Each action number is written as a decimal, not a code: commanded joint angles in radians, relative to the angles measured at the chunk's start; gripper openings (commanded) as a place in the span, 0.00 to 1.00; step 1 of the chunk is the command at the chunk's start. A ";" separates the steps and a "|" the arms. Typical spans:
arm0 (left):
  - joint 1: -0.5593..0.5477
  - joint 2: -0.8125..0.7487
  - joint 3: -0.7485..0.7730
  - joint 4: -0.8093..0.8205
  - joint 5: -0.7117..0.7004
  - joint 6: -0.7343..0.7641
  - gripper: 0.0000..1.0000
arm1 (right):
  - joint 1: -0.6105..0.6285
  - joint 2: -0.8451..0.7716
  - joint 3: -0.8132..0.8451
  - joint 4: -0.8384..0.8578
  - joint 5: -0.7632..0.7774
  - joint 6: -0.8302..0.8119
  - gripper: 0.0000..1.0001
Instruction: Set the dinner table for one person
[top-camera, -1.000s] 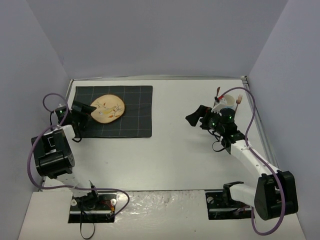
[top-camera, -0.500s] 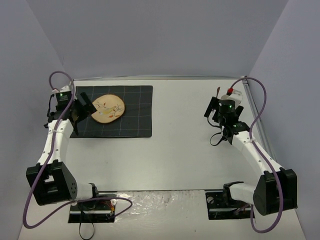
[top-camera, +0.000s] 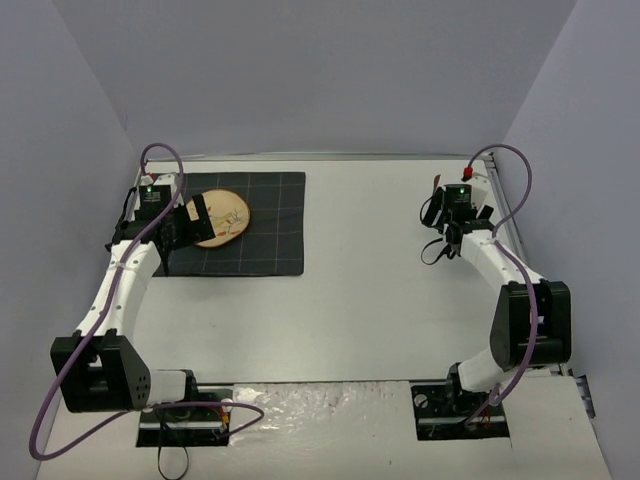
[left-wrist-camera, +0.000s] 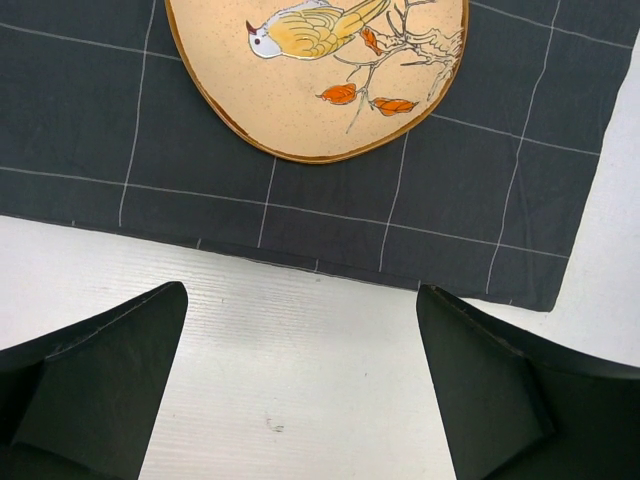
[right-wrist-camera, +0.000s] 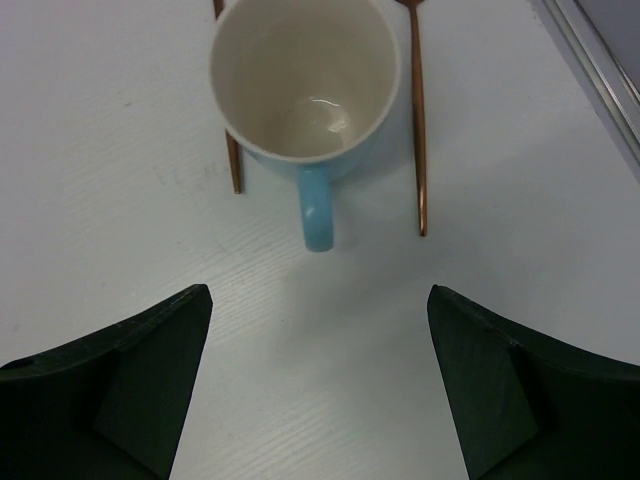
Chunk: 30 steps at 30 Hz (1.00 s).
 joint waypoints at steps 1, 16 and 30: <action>-0.005 -0.046 0.017 0.025 0.030 0.006 0.97 | -0.043 0.019 0.008 0.138 -0.022 -0.042 0.83; -0.005 -0.048 0.017 0.023 0.024 0.006 0.97 | -0.055 0.106 -0.132 0.505 -0.094 -0.116 0.54; -0.005 -0.035 0.016 0.026 0.030 0.003 0.97 | -0.055 0.137 -0.159 0.589 -0.079 -0.180 0.39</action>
